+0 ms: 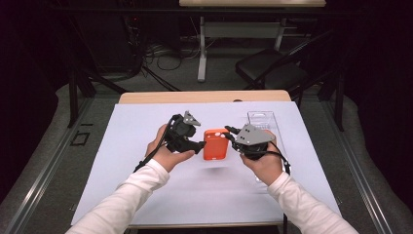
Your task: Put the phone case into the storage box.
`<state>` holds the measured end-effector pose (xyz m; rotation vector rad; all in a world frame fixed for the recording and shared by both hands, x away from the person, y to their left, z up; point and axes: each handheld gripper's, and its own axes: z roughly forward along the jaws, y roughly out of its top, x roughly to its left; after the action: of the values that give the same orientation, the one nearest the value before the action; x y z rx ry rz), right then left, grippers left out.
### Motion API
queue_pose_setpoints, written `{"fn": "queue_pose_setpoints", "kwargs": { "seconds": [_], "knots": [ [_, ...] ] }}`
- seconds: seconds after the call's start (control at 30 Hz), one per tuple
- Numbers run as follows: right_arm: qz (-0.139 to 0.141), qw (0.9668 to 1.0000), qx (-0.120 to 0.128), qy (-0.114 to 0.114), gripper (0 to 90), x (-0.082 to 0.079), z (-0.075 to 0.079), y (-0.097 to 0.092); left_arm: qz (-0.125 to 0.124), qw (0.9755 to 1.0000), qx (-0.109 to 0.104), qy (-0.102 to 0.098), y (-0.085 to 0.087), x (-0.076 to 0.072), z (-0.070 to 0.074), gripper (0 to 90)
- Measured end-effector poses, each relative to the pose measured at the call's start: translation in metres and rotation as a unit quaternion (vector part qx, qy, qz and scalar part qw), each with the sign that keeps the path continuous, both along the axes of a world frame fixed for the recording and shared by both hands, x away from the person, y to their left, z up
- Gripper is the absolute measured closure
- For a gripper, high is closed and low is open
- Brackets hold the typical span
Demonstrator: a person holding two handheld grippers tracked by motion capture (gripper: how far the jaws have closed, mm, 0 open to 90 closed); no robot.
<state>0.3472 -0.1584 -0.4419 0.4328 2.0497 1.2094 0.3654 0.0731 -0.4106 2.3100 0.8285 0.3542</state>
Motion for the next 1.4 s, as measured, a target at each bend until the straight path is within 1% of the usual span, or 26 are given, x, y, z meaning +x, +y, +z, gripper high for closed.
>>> {"fn": "queue_pose_setpoints", "kwargs": {
  "seconds": [0.03,0.07,0.1,0.13,0.23,0.27,0.33,0.4,0.47,0.57,0.67,0.7,0.73,0.8,0.83,0.87,0.9,0.97,1.0,1.1,1.3,1.33,1.37,1.4],
  "knots": [
    [0.001,1.0,0.003,0.002,80.2,0.001,0.0,-0.001,-0.001,1.0,-0.005,0.001,0.001,0.0,0.0,46.2],
    [0.001,1.0,0.003,0.002,80.2,0.001,0.0,-0.001,-0.002,1.0,-0.006,0.001,0.001,-0.001,0.001,46.2],
    [0.001,1.0,0.004,0.002,80.2,0.001,0.0,-0.001,0.0,0.9999,-0.013,0.005,0.002,-0.001,0.001,45.9],
    [0.003,1.0,0.005,0.001,80.1,0.001,0.0,-0.002,-0.007,0.9997,-0.02,0.013,0.003,-0.002,0.001,45.3],
    [0.004,1.0,0.004,-0.002,80.2,0.001,0.001,-0.003,-0.012,0.9997,-0.02,0.002,0.004,-0.003,0.001,42.7],
    [0.005,1.0,0.003,0.0,80.1,0.002,0.001,-0.003,-0.013,0.9997,-0.02,0.005,0.004,-0.003,0.0,39.0],
    [0.006,1.0,0.003,0.0,80.2,0.002,0.001,-0.004,-0.013,0.9995,-0.026,0.008,0.006,-0.003,0.0,36.1],
    [0.006,1.0,0.005,0.0,80.1,0.002,0.001,-0.005,-0.016,0.9994,-0.032,0.005,0.007,-0.003,0.001,35.0],
    [0.007,1.0,0.004,0.0,80.2,0.003,0.002,-0.006,-0.015,0.9992,-0.037,0.002,0.01,-0.002,0.002,31.4],
    [0.009,0.9999,0.004,-0.001,80.2,0.004,0.002,-0.009,-0.015,0.9986,-0.05,0.004,0.013,-0.002,0.004,27.4],
    [0.01,0.9999,0.004,-0.001,80.2,0.005,0.003,-0.011,-0.014,0.9978,-0.065,0.007,0.017,-0.002,0.005,26.5],
    [0.01,0.9999,0.004,-0.002,80.2,0.006,0.004,-0.012,-0.014,0.9977,-0.066,0.009,0.019,-0.002,0.006,25.5],
    [0.011,0.9999,0.003,-0.003,80.2,0.007,0.005,-0.013,-0.01,0.997,-0.076,0.011,0.022,-0.002,0.007,24.6],
    [0.011,0.9999,0.002,-0.004,80.2,0.007,0.005,-0.014,-0.011,0.9967,-0.08,0.014,0.024,-0.002,0.007,24.3],
    [0.014,0.9999,0.002,-0.006,80.2,0.008,0.007,-0.016,-0.009,0.9959,-0.089,0.014,0.027,-0.004,0.008,23.9],
    [0.014,0.9999,0.002,-0.006,80.2,0.008,0.007,-0.016,-0.009,0.9959,-0.089,0.014,0.027,-0.004,0.008,23.7],
    [0.014,0.9999,0.001,-0.008,80.1,0.009,0.008,-0.017,-0.003,0.9957,-0.092,0.011,0.028,-0.004,0.008,23.7],
    [0.018,0.9998,-0.001,-0.012,80.2,0.01,0.01,-0.019,-0.004,0.9958,-0.091,0.015,0.031,-0.005,0.009,22.8],
    [0.017,0.9998,-0.001,-0.012,80.1,0.011,0.011,-0.02,-0.001,0.9953,-0.095,0.018,0.034,-0.006,0.009,22.6],
    [0.018,0.9997,-0.002,-0.016,80.1,0.012,0.013,-0.022,0.002,0.9949,-0.099,0.021,0.036,-0.006,0.009,20.0],
    [0.017,0.9996,-0.002,-0.024,80.1,0.016,0.018,-0.026,0.01,0.9943,-0.104,0.021,0.041,-0.006,0.009,18.3],
    [0.017,0.9995,-0.001,-0.025,80.1,0.016,0.019,-0.027,0.008,0.9943,-0.104,0.022,0.042,-0.006,0.01,17.7],
    [0.017,0.9994,-0.003,-0.03,80.1,0.017,0.021,-0.027,0.01,0.9944,-0.104,0.018,0.042,-0.006,0.009,14.4],
    [0.017,0.9994,-0.004,-0.032,80.1,0.017,0.022,-0.028,0.012,0.9944,-0.103,0.018,0.042,-0.006,0.01,14.2]
  ]
}}
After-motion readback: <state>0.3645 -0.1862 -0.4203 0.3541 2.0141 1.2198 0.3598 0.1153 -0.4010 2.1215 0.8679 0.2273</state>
